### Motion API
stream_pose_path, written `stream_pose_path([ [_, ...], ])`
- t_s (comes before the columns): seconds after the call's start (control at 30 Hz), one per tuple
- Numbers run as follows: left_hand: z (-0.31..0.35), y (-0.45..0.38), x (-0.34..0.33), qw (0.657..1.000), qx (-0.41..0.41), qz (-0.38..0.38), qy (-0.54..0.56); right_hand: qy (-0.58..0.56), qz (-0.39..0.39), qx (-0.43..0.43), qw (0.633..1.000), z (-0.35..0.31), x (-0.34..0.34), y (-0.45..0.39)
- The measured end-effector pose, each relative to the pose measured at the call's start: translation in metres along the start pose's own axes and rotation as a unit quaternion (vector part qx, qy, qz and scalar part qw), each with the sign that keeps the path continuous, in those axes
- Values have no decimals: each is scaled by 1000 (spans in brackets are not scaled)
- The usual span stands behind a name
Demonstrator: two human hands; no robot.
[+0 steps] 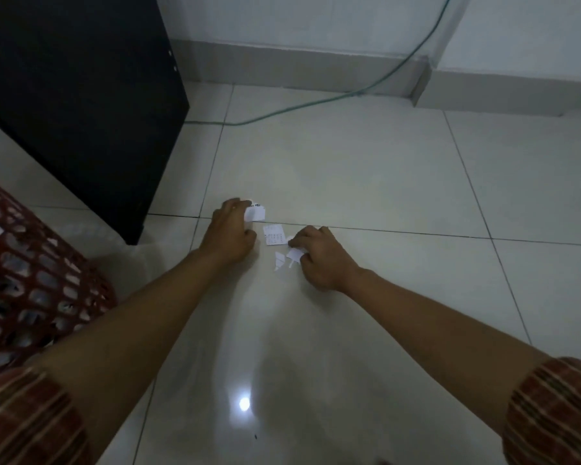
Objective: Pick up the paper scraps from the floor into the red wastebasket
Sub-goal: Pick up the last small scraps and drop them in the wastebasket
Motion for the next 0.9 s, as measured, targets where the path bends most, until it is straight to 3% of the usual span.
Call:
stream_pose_path([
  [0.1,-2,-11,-6,998,13,-53,16,-66,64,-10,996,3,8,9],
  [0.2,11,-9,-14,998,-36,-47,-25,-92,126,-41,987,5,20,21],
  [0.33,35,14,-20,986,-115,-43,-109,-104,146,-70,981,16,21,32],
  [0.5,40,32,-29,988,-112,-36,-101,-114,154,-76,978,18,13,35],
  [0.7,34,30,-35,993,-117,-1,-3,-90,126,-35,987,15,8,33],
  [0.9,38,29,-31,995,-75,6,65,-71,18,-13,997,15,12,27],
])
Point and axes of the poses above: each hand's wrist, its own y-axis away from the middle knuckle, its own x-axis out of the back of the hand, z = x × y, the point moved 2 cm from there along -y, towards the middle knuckle, and after that the axes turned 11 degrees about -y, right-handed, at the moved point
